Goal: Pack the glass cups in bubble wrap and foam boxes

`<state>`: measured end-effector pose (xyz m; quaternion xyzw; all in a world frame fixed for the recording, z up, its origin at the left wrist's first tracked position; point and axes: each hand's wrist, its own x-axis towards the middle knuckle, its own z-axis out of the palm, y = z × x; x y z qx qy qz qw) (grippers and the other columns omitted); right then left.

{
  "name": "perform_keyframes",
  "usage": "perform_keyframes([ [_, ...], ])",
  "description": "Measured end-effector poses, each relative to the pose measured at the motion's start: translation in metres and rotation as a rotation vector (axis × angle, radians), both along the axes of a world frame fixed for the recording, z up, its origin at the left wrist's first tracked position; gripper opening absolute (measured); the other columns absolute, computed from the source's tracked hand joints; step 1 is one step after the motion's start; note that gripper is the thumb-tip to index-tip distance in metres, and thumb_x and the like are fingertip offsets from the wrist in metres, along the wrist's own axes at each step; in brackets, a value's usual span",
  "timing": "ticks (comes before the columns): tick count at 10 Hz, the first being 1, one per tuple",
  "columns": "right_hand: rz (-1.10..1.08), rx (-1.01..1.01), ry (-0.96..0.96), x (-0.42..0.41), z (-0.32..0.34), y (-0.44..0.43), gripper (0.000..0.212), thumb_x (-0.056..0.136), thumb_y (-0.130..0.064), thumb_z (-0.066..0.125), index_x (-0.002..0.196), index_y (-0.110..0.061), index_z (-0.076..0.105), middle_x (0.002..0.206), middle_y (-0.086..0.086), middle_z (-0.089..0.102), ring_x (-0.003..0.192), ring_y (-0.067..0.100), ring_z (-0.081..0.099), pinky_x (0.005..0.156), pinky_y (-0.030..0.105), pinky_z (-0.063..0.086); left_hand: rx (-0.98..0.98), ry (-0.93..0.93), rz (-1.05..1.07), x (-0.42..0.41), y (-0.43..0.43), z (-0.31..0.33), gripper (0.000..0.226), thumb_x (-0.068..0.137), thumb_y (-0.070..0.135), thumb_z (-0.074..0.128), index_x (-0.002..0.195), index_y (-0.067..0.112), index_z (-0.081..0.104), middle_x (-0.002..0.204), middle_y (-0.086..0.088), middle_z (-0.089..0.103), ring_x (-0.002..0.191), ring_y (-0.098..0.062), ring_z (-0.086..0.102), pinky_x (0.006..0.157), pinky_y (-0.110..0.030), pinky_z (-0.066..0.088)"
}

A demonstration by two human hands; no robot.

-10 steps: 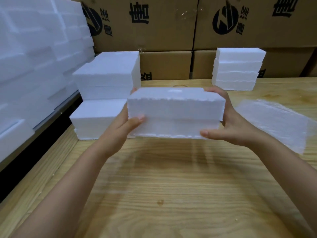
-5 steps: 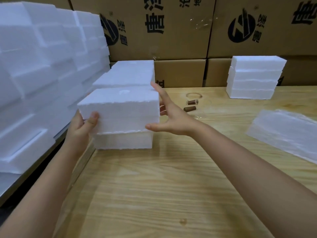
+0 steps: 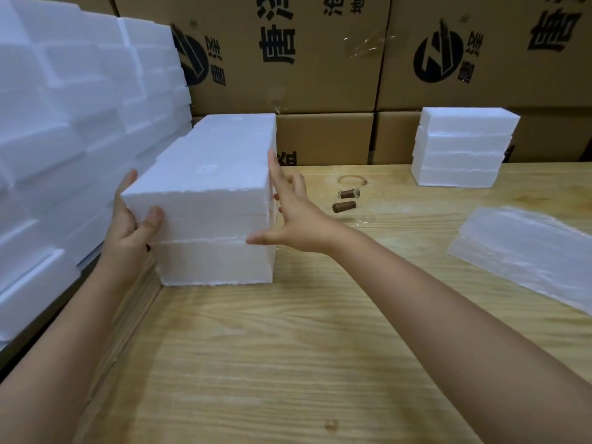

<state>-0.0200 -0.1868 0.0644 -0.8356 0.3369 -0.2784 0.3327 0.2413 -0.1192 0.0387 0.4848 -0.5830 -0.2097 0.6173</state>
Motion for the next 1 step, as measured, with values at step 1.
perform_keyframes([
  [1, -0.008, -0.017, 0.049, -0.0248, 0.0126, 0.0163, 0.132, 0.072, -0.04, 0.081, 0.139, -0.045, -0.033, 0.149, -0.02, -0.01, 0.139, 0.009, 0.011, 0.106, 0.027, 0.013, -0.117, -0.083, 0.187, -0.0146, 0.0145, -0.0028, 0.083, 0.085, 0.031, 0.055, 0.152, 0.017, 0.008, 0.156, -0.003, 0.022, 0.141, -0.012, 0.03, 0.117, -0.037, 0.026],
])
